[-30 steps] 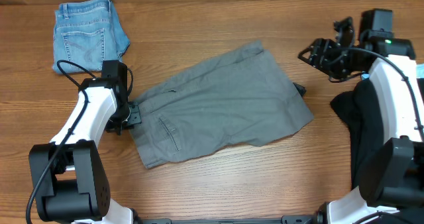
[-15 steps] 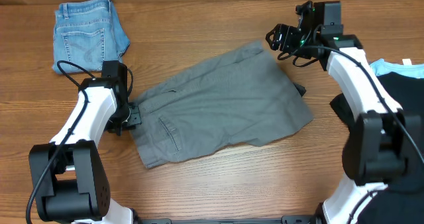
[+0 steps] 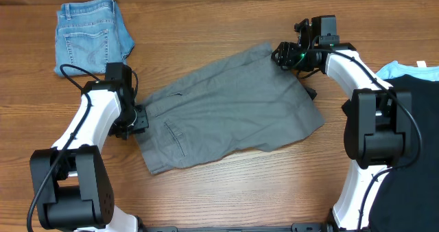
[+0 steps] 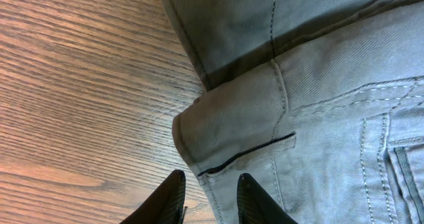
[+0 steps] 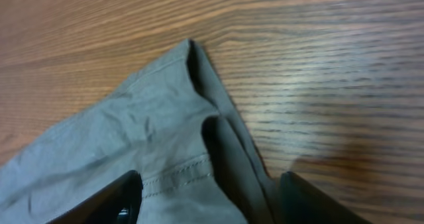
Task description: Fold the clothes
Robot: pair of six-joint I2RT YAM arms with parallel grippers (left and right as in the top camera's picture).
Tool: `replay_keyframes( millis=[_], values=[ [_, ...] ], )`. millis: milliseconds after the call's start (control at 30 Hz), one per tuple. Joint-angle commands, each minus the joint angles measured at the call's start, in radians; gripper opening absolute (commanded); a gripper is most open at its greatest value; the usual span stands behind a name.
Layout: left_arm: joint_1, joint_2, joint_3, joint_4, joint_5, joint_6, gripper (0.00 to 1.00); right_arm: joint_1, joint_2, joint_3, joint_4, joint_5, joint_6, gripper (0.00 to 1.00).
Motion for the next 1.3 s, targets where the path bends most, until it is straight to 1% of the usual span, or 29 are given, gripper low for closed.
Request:
replay_keyframes(
  millis=[0, 133, 200, 233, 367, 433, 567, 633, 667, 700, 767, 833, 900, 1033, 1100, 1133, 1167, 1267],
  values=[
    [-0.002, -0.011, 0.016, 0.004, 0.019, 0.002, 0.31, -0.001, 0.003, 0.007, 0.001, -0.032, -0.01, 0.57],
    [-0.002, -0.011, 0.016, 0.004, 0.019, 0.002, 0.31, -0.001, 0.003, 0.001, -0.015, -0.043, -0.01, 0.55],
    [-0.002, -0.011, 0.016, 0.004, 0.019, 0.002, 0.31, 0.0, 0.003, -0.01, -0.006, -0.049, -0.01, 0.56],
    [-0.002, -0.011, 0.016, 0.004, 0.019, 0.002, 0.31, 0.0, 0.003, -0.016, 0.002, -0.049, -0.01, 0.59],
    [-0.002, -0.011, 0.016, 0.003, 0.02, 0.002, 0.32, 0.0, 0.004, -0.036, 0.032, -0.075, -0.01, 0.58],
    [-0.002, -0.011, 0.016, 0.003, 0.02, 0.002, 0.32, 0.0, 0.004, -0.039, 0.035, -0.111, -0.01, 0.52],
    [-0.002, -0.011, 0.016, 0.003, 0.02, 0.002, 0.31, 0.0, 0.004, -0.039, 0.034, -0.113, -0.01, 0.44],
    [-0.002, -0.011, 0.016, 0.001, 0.019, 0.002, 0.31, 0.0, 0.004, -0.039, 0.033, -0.113, -0.01, 0.38],
    [-0.002, -0.011, 0.016, 0.001, 0.019, 0.002, 0.31, 0.0, 0.004, -0.039, 0.033, -0.113, -0.01, 0.32],
    [-0.002, -0.011, 0.016, 0.001, 0.019, 0.002, 0.31, 0.0, 0.004, -0.039, 0.034, -0.113, -0.01, 0.22],
    [-0.002, -0.011, 0.016, 0.0, 0.019, 0.002, 0.31, 0.0, 0.004, -0.039, 0.035, -0.114, -0.009, 0.09],
    [-0.002, -0.011, 0.016, 0.0, 0.019, 0.002, 0.31, -0.004, 0.004, -0.037, 0.037, -0.114, -0.01, 0.04],
    [-0.002, -0.011, 0.016, -0.004, 0.019, 0.002, 0.28, -0.012, 0.002, -0.032, 0.037, -0.126, -0.01, 0.04],
    [-0.002, -0.012, 0.018, -0.014, 0.019, 0.002, 0.22, -0.042, -0.01, 0.0, 0.029, -0.22, -0.009, 0.04],
    [-0.002, -0.014, 0.029, -0.034, 0.022, 0.001, 0.23, -0.06, -0.027, 0.011, 0.026, -0.268, -0.008, 0.04],
    [-0.002, -0.019, 0.037, -0.046, 0.027, 0.001, 0.26, -0.068, -0.04, 0.015, 0.025, -0.288, -0.003, 0.04],
    [-0.002, -0.026, 0.043, -0.054, 0.028, 0.0, 0.27, -0.073, -0.051, 0.016, 0.025, -0.302, -0.001, 0.04],
    [-0.002, -0.071, 0.061, -0.076, 0.038, -0.008, 0.27, -0.08, -0.099, 0.016, 0.018, -0.358, 0.002, 0.04]
  ],
)
